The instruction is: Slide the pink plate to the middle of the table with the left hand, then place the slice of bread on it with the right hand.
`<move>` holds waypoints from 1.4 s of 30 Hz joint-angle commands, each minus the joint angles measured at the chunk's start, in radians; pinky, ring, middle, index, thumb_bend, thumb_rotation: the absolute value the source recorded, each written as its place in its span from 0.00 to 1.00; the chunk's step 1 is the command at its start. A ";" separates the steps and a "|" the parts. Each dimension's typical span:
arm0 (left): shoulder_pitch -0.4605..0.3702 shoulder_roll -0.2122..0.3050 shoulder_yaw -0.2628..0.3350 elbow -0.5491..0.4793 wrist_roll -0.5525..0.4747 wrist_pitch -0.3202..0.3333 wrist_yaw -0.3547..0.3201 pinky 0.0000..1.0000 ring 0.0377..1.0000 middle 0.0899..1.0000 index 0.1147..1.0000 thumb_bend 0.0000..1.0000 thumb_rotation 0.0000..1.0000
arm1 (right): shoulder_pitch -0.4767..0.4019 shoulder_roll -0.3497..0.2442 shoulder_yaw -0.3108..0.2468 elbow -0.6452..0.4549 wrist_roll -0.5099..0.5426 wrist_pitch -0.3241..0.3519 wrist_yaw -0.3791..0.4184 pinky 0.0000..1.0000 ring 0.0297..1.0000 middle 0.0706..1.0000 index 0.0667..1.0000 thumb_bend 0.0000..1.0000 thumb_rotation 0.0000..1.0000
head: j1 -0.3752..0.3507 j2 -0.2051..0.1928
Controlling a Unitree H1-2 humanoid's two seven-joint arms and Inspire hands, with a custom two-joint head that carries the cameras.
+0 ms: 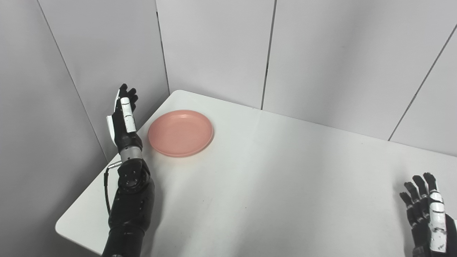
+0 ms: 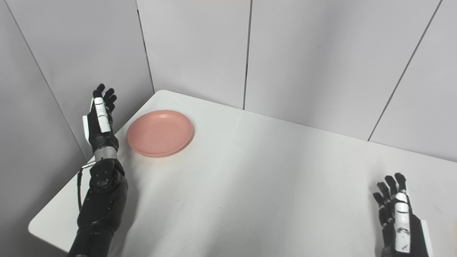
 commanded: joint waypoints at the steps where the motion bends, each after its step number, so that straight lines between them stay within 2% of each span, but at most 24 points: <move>1: -0.033 0.031 0.002 -0.003 -0.014 -0.003 -0.017 0.95 0.88 0.85 0.85 0.75 1.00 | -0.033 -0.006 -0.007 -0.019 0.006 -0.051 0.005 0.96 0.96 0.97 1.00 0.48 0.91 | 0.001 0.002; 7: -0.027 0.040 -0.004 -0.001 -0.026 0.018 -0.034 0.98 0.90 0.87 0.86 0.74 1.00 | -0.034 -0.007 -0.006 -0.024 0.005 -0.050 0.007 0.97 0.96 0.97 0.99 0.46 0.92 | 0.001 0.001; 14: -0.024 0.041 -0.003 -0.008 -0.055 0.073 -0.060 1.00 0.92 0.88 0.86 0.77 1.00 | -0.035 -0.004 -0.009 -0.026 0.003 -0.046 0.000 0.96 0.95 0.95 0.98 0.46 0.92 | 0.001 0.001; 19: -0.023 0.055 -0.014 0.017 -0.059 0.107 -0.085 1.00 0.94 0.89 0.88 0.75 1.00 | -0.037 -0.002 -0.010 -0.028 0.005 -0.044 -0.002 0.96 0.95 0.96 0.98 0.46 0.92 | 0.004 -0.001; 27: -0.025 0.064 -0.016 0.049 -0.059 0.110 -0.093 1.00 0.95 0.90 0.90 0.73 1.00 | -0.036 -0.002 -0.010 -0.034 0.002 -0.037 -0.005 0.97 0.95 0.96 0.99 0.45 0.93 | 0.004 -0.001; 42: -0.033 0.069 -0.015 0.087 -0.062 0.148 -0.091 1.00 0.93 0.89 0.90 0.75 1.00 | -0.036 -0.005 -0.010 -0.034 0.003 -0.038 -0.007 0.96 0.95 0.96 0.99 0.45 0.93 | 0.004 0.003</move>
